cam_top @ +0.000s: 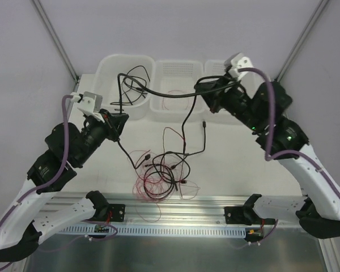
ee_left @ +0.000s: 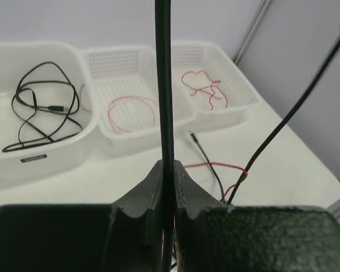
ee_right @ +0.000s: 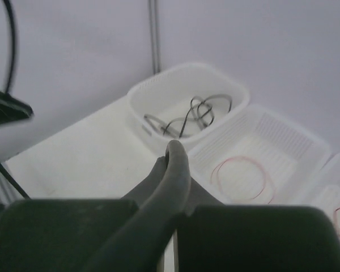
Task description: Untangle the cables
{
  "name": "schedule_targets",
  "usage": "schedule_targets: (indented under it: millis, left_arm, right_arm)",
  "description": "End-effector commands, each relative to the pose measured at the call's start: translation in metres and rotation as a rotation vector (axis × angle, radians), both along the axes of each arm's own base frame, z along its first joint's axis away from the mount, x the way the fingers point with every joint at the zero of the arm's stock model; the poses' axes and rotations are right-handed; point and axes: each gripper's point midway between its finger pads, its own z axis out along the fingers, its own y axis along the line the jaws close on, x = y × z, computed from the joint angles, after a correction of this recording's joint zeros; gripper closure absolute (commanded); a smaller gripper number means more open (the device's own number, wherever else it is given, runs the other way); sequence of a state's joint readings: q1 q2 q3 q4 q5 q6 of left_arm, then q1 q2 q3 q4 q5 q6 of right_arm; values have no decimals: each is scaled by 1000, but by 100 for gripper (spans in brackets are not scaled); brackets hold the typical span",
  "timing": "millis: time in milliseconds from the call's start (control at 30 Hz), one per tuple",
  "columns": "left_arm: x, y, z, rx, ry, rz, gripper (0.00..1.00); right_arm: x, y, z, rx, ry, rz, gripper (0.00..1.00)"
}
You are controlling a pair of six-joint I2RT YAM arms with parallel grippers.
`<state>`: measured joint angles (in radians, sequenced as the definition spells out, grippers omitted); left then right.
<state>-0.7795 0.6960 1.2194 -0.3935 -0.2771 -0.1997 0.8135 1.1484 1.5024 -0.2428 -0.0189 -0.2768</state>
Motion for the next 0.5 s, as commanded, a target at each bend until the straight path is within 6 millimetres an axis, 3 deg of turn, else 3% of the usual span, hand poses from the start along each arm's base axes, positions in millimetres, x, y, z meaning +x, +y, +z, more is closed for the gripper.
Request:
schedule_targets:
  millis: [0, 33, 67, 233, 333, 400, 467]
  left_arm:
    - [8, -2, -8, 0, 8, 28, 93]
    - [10, -5, -11, 1, 19, 25, 91]
    - [10, -8, -17, 9, 29, 13, 89]
    - [15, -20, -39, 44, 80, -14, 84]
    - [18, -25, -55, 66, 113, -16, 84]
    - [20, -27, -61, 76, 125, -18, 75]
    - [20, -31, -67, 82, 141, -30, 60]
  right_arm:
    - [-19, -47, 69, -9, -158, -83, 99]
    - [-24, -52, 80, 1, -175, -80, 99]
    - [-36, -63, 111, 53, -229, -81, 99]
    - [-80, -81, 183, 227, -401, 14, 100]
    - [-98, -87, 211, 335, -475, 60, 99]
    - [-103, -95, 228, 380, -502, 48, 99]
    - [-91, -85, 229, 361, -490, 39, 99]
